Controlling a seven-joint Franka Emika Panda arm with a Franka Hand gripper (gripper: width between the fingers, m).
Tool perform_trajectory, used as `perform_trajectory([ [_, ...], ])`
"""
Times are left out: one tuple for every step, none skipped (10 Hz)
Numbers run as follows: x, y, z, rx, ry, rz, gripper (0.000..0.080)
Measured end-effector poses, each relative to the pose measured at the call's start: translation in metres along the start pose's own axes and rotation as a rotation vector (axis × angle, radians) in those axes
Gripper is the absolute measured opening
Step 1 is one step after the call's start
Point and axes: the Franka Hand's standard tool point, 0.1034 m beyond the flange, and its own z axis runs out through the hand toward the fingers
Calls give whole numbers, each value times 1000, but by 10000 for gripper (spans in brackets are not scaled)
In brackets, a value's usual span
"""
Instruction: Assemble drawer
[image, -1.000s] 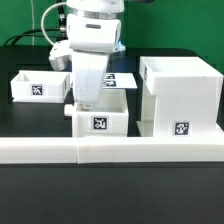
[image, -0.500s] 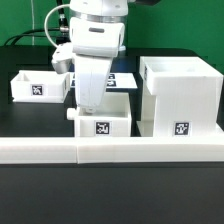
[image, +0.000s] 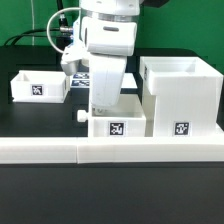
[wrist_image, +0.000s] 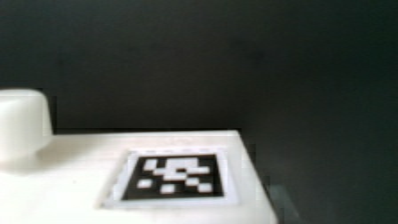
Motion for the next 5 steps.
perform_trajectory([
  [0, -1, 1, 4, 0, 1, 42],
  [1, -2, 3, 8, 0, 1, 42],
  [2, -2, 4, 9, 0, 1, 42],
  [1, -2, 4, 9, 0, 4, 42],
  [1, -2, 4, 9, 0, 6, 42],
])
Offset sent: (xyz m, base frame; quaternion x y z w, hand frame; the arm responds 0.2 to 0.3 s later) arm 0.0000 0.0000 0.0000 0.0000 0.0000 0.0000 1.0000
